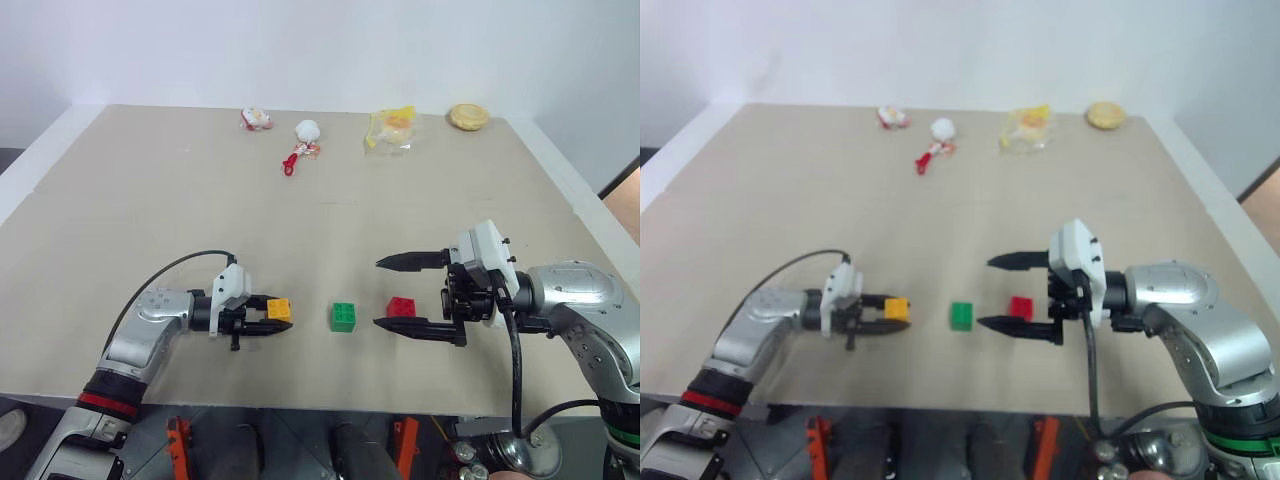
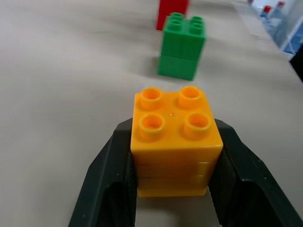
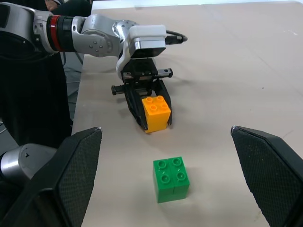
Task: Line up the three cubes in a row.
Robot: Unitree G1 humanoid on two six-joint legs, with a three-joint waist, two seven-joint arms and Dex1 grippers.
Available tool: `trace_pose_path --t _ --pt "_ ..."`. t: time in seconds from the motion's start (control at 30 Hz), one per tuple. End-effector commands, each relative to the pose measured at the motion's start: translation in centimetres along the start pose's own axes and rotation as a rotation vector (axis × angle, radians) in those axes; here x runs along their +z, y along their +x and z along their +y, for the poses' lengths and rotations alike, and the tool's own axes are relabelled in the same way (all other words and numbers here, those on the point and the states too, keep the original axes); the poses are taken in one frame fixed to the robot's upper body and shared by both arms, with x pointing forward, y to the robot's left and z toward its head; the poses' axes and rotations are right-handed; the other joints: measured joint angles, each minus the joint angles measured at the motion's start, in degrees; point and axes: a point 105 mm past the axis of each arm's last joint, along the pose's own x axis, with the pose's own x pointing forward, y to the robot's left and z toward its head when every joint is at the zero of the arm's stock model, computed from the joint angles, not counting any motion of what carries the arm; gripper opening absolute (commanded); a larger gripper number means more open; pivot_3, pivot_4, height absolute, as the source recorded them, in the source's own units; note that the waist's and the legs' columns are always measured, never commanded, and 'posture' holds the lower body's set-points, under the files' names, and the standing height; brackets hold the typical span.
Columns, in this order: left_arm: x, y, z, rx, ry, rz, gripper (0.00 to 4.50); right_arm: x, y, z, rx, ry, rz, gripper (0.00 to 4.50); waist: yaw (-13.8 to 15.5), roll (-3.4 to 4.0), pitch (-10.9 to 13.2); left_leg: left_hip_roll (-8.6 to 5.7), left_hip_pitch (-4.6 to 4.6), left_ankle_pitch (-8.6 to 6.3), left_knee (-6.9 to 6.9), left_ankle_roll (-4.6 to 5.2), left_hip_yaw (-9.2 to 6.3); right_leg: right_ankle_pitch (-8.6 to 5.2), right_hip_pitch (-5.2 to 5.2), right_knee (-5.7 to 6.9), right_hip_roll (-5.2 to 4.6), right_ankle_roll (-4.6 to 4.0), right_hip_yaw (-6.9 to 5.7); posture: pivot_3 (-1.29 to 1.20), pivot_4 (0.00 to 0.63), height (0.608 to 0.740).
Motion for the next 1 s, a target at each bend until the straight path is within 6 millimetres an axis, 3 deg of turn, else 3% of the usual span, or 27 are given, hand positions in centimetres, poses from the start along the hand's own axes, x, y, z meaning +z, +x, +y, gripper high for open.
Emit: trace_pose_path --t 0.03,1.0 --pt "-0.8 -0.2 -0.8 -0.055 0.019 0.025 1.37 0.9 -0.3 0.1 -0.005 -0.048 -0.005 4.5 0.01 0.0 0.0 0.0 0.0 0.0 0.01 0.0 0.0 0.0 0.01 0.0 -0.01 0.0 0.0 0.0 0.15 0.74" --pt "0.2 1.8 0.9 -0.099 0.062 -0.002 1.37 0.8 -0.4 0.0 -0.009 -0.041 0.009 4.5 0.13 0.0 -0.01 -0.05 0.01 0.01 0.29 0.02 -0.03 0.11 0.18 0.01 -0.04 0.14 0.01 0.0 0.15 0.74"
